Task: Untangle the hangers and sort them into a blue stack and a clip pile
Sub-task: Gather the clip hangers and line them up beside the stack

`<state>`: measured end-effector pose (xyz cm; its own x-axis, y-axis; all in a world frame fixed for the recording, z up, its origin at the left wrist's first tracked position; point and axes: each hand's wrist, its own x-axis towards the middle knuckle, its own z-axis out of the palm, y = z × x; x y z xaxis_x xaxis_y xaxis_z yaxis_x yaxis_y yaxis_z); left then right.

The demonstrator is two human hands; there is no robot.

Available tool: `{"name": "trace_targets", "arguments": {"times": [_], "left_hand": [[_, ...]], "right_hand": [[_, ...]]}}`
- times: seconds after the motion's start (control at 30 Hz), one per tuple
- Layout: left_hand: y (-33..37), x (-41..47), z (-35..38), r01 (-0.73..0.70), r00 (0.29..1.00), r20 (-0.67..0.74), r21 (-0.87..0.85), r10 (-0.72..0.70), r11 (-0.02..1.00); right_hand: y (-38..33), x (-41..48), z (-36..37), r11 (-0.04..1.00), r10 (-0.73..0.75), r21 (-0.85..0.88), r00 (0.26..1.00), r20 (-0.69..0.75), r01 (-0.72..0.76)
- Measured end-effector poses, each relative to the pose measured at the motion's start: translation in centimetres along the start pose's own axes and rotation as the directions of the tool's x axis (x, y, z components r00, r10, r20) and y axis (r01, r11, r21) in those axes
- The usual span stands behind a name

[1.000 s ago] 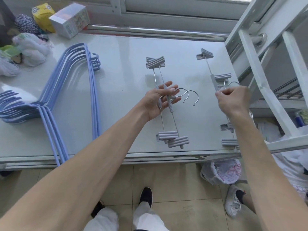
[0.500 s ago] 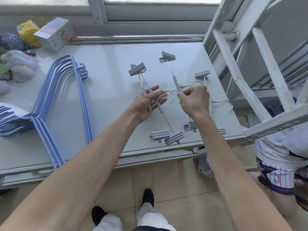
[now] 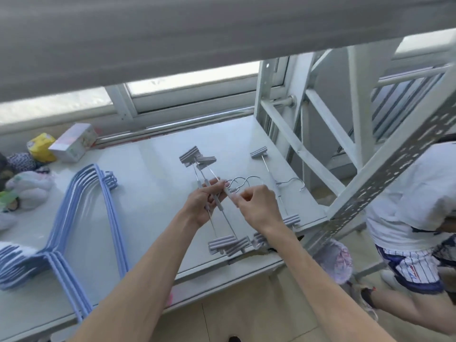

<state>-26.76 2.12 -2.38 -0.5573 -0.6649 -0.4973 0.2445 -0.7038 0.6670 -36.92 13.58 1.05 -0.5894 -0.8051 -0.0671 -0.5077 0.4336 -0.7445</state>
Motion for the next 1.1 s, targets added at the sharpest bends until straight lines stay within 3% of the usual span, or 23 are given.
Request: {"name": "trace_targets", "arguments": {"times": [0.17, 0.27, 0.37, 0.5, 0.8, 1.1], "left_hand": [[0.6, -0.4, 0.0, -0.009, 0.999, -0.033, 0.003, 0.009, 1.000], [0.6, -0.7, -0.1, 0.000, 0.999, -0.039, 0.040, 0.002, 0.999], [0.5, -1.0, -0.2, 0.010, 0.999, -0.047, 0.058, -0.007, 0.998], [0.4, -1.2, -0.1, 0.006, 0.999, -0.047, 0.048, -0.004, 0.999], [0.0, -0.4, 0.3, 0.033, 0.998, -0.048, 0.037, -0.032, 0.999], [-0.8, 2.9, 3.0, 0.076, 0.995, -0.064, 0.015, -0.075, 0.997]], "right_hand": [[3.4, 2.7, -3.7, 0.987, 0.159, 0.063, 0.959, -0.233, -0.148], [5.9, 4.3, -4.1, 0.952, 0.287, -0.065, 0.948, -0.140, -0.298], [7.2, 4.7, -3.3, 0.931, 0.344, -0.110, 0.937, -0.063, -0.349], [7.7, 4.8, -2.8, 0.939, 0.321, -0.115, 0.946, -0.054, -0.325], [7.5, 3.5, -3.8, 0.967, 0.251, 0.064, 0.959, -0.130, -0.245], [5.9, 2.3, -6.3, 0.990, 0.129, 0.066, 0.990, -0.049, -0.126]]}}
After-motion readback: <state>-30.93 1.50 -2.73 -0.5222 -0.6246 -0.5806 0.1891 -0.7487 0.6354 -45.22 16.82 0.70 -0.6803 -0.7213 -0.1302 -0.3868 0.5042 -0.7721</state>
